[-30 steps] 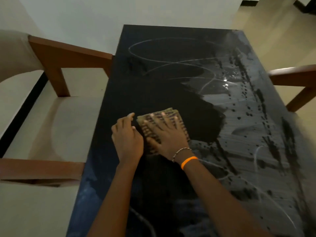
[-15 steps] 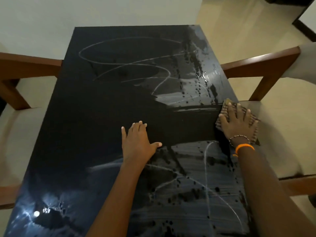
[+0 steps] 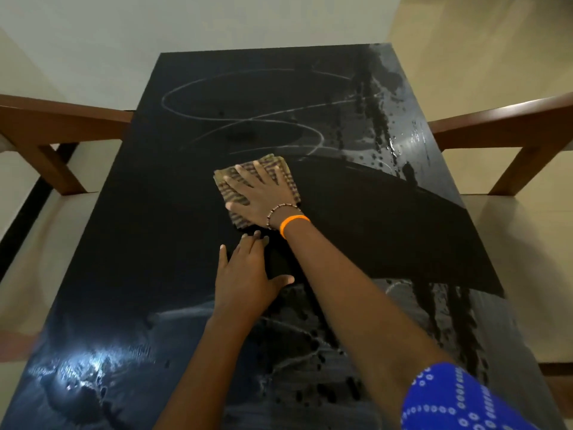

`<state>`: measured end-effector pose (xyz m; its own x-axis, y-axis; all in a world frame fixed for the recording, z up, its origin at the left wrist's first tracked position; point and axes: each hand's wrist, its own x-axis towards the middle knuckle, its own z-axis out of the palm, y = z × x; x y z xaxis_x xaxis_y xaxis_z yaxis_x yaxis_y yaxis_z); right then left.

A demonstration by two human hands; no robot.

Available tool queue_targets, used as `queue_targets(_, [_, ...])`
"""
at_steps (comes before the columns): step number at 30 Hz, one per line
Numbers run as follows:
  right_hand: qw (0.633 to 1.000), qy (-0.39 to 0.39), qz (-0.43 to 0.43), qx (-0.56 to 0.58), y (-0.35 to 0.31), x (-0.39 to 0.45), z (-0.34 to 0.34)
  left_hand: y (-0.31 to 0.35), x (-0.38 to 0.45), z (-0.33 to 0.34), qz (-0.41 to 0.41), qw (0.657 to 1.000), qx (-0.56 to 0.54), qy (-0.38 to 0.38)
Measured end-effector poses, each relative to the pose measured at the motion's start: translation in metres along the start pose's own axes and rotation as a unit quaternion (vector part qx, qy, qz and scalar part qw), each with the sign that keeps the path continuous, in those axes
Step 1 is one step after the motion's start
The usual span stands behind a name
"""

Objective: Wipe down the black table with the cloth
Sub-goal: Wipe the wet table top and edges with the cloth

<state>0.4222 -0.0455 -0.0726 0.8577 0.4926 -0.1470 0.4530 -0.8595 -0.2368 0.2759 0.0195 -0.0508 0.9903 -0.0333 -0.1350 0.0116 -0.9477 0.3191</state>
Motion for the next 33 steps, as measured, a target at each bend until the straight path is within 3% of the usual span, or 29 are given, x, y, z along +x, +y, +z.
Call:
queue_targets(3, [0.998,0.051,0.033,-0.014,0.049,-0.023,-0.010,0.002,-0.001,-0.001,-0.008,1.000,-0.004,-0.011])
queue_targets(9, [0.960,0.084,0.265,0.021,0.193,-0.101,-0.036,0.003,-0.002,-0.005,-0.017,0.999,-0.021,-0.023])
queue_targets(12, [0.937,0.092,0.338,0.016,0.226,-0.139,-0.040,0.005,0.000,-0.008,-0.027,0.999,-0.016,-0.034])
queue_targets(18, [0.938,0.091,0.334,-0.016,0.198,-0.205,-0.028,0.045,-0.027,0.010,0.011,0.999,-0.033,-0.025])
queue_targets(26, [0.887,0.122,0.445,0.010,0.105,-0.328,0.015,0.127,-0.053,0.049,0.164,0.984,-0.017,-0.069])
queue_targets(33, [0.869,0.125,0.476,0.053,0.143,-0.263,-0.002,0.166,-0.051,0.057,0.164,0.984,0.033,-0.066])
